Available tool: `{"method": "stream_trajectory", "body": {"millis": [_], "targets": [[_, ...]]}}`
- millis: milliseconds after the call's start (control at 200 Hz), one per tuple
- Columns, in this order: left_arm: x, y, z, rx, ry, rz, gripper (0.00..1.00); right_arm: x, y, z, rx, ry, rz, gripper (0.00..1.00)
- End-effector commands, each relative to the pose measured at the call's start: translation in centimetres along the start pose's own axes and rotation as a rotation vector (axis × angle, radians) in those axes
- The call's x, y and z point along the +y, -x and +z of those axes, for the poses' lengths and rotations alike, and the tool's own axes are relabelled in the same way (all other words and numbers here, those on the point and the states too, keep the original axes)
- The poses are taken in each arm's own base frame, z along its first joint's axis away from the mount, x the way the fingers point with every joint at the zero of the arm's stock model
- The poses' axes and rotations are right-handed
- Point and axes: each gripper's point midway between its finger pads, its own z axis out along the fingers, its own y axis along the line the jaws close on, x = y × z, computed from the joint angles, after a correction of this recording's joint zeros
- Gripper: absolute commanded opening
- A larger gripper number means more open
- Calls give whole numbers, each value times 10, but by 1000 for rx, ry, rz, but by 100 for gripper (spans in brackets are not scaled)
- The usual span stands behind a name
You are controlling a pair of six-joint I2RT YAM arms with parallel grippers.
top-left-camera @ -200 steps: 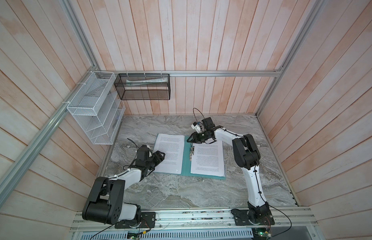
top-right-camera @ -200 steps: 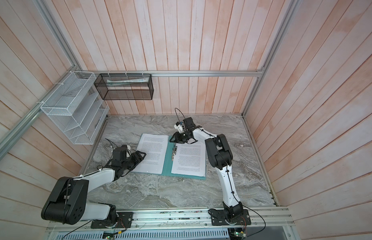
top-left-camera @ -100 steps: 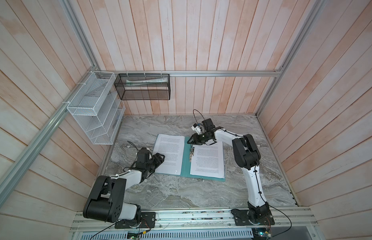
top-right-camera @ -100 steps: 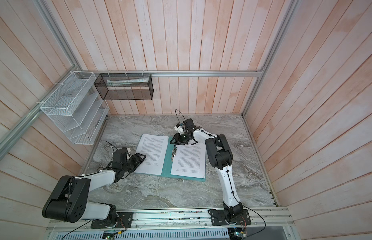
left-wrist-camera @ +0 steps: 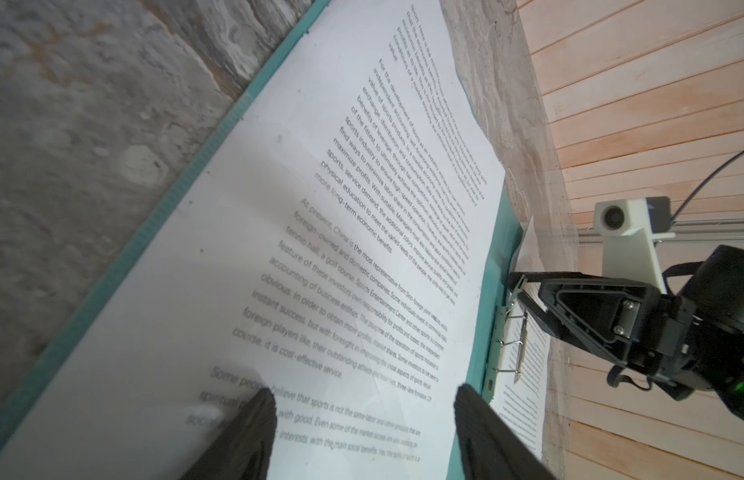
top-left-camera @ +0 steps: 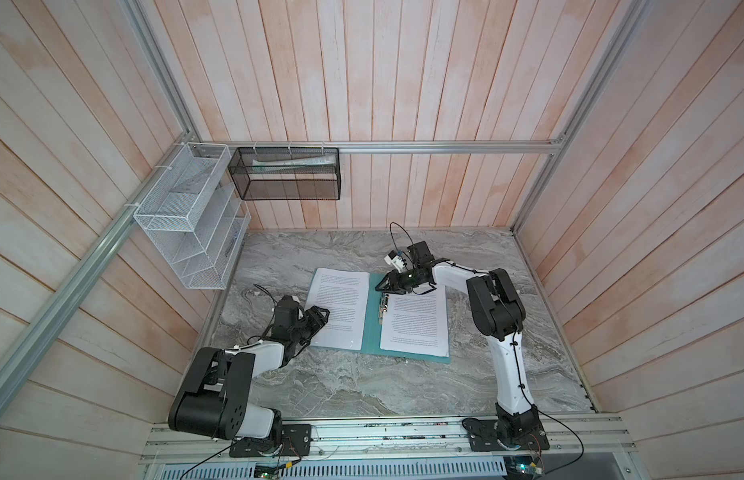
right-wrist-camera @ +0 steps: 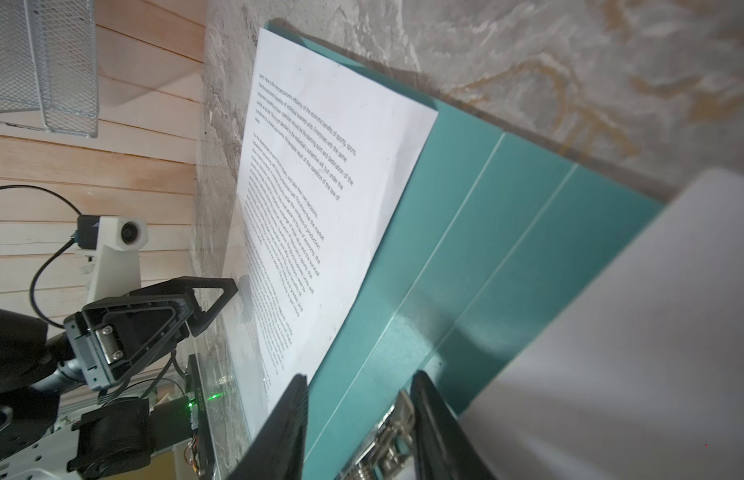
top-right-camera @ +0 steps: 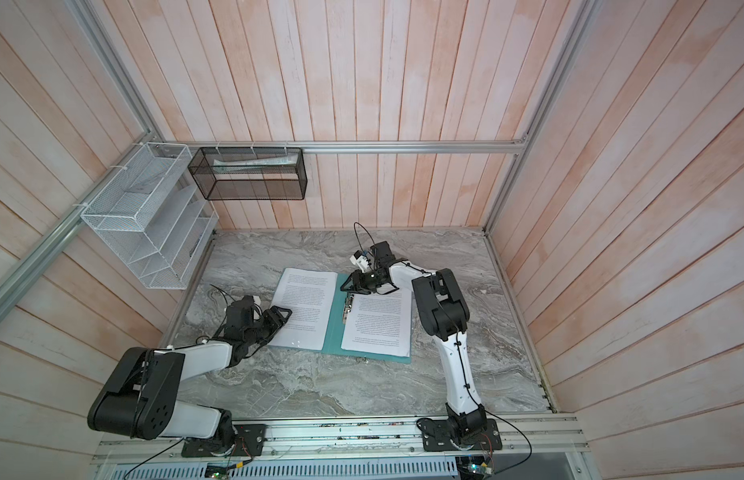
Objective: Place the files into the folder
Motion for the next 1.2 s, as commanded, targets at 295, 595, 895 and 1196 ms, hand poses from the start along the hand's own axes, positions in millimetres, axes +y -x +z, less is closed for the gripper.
{"method": "stream_trajectory", "body": {"millis": [295,595,895,1196], "targets": [[26,-18,0,37,62,-47,70,44,16,-15,-37,85,-74,38],[26,-19,1,37,55,-54,70,72,-10,-5,12,92,-105,38],[20,-17,-2,28,35,-44,70,79,-36,-13,-12,20,-71,34],[17,-16,-10,4,17,-41,70,85,-60,-55,-191,-44,137,29]]}}
